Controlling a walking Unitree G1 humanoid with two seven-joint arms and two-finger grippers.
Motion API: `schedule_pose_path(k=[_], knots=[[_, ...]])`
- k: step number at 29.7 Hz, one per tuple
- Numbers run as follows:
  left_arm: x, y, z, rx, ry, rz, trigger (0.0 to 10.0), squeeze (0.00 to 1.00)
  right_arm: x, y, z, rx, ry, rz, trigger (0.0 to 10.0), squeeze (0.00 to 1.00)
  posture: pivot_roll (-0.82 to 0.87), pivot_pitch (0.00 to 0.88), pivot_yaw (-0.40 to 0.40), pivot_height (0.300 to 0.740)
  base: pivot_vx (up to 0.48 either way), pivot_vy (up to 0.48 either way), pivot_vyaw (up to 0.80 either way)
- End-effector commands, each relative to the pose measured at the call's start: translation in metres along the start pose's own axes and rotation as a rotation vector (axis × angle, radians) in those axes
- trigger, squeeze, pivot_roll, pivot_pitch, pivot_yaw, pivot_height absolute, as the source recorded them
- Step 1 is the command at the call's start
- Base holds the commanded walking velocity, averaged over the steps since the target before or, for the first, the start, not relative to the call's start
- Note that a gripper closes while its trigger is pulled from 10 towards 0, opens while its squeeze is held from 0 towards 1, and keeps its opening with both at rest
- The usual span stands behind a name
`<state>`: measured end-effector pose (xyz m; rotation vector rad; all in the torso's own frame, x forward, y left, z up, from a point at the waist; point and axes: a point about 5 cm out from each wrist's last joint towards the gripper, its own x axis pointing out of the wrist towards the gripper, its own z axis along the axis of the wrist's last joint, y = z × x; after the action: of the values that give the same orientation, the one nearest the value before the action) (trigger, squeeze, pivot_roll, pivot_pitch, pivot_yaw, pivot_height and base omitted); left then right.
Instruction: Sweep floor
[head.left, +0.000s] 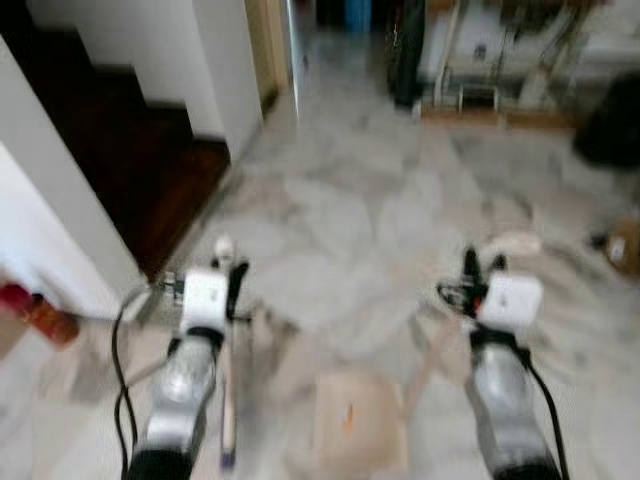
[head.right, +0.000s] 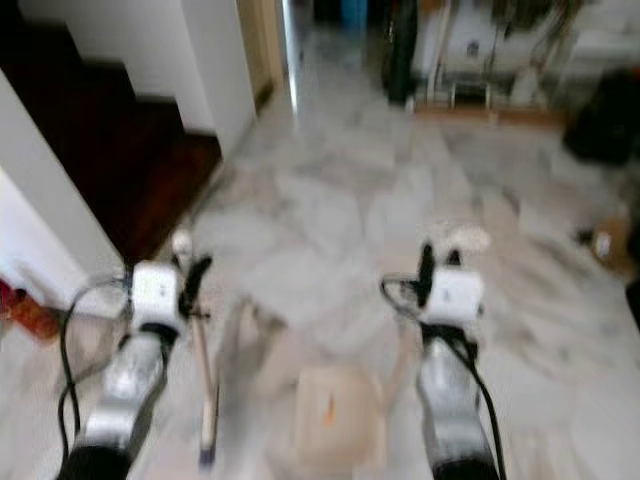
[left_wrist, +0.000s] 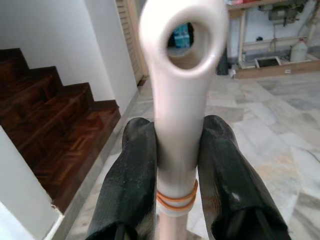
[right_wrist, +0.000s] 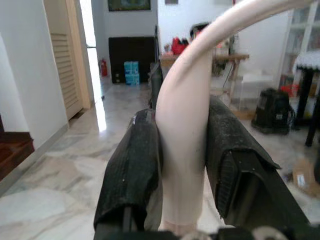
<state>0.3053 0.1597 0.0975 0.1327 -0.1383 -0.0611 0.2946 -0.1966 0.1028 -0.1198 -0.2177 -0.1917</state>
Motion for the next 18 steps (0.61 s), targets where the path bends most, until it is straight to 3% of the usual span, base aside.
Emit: schedule_pose_path(k=[1, 6, 18], knots=[[0.0022, 0.0102, 0.0029, 0.007, -0.021, 0.025, 10.0, 0.0, 0.002, 0.0019, 0.0111, 0.001, -0.063, 0.008, 10.0, 0.0, -0.08, 0.0, 0.024, 0.74, 0.33, 0.0, 0.0], [0.0011, 0.0135, 0.0011, 0.007, -0.018, 0.035, 10.0, 0.0, -0.0015, -0.0047, 0.0063, 0.009, -0.041, -0.013, 10.0, 0.0, -0.07, 0.0, 0.015, 0.74, 0.333, 0.0, 0.0], [-0.0001, 0.0116, -0.0008, -0.02, -0.023, 0.048, 10.0, 0.0, 0.0001, 0.0039, 0.0063, 0.027, -0.041, 0.014, 10.0, 0.0, -0.05, 0.0, 0.001, 0.74, 0.331, 0.0, 0.0]])
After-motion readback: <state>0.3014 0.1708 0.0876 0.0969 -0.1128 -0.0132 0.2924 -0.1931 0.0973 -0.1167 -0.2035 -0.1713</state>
